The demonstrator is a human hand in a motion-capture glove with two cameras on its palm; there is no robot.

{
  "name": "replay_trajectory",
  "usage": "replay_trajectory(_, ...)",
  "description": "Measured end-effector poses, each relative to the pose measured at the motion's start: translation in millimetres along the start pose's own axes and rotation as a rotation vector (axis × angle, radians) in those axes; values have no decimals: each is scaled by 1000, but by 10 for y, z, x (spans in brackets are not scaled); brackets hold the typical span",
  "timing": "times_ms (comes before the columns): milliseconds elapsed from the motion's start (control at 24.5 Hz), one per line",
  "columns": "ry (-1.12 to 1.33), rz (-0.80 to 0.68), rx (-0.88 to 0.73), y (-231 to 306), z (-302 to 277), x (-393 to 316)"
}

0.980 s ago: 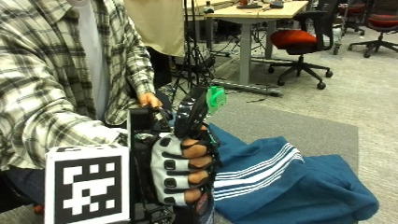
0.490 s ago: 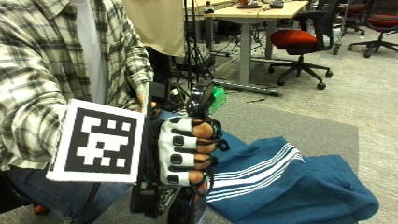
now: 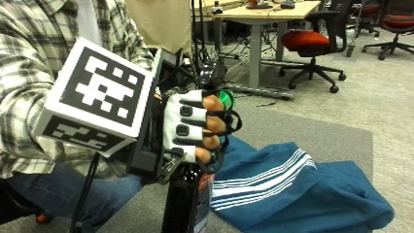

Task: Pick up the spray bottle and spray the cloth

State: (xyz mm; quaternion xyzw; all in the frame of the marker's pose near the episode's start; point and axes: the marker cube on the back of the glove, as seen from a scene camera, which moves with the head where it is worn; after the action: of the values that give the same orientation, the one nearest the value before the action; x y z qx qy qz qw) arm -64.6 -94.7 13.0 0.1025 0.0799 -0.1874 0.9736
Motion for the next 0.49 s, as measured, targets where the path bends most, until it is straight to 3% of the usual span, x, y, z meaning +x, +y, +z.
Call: replay_trajectory(490,185,-259,-97,-48,152,-490)
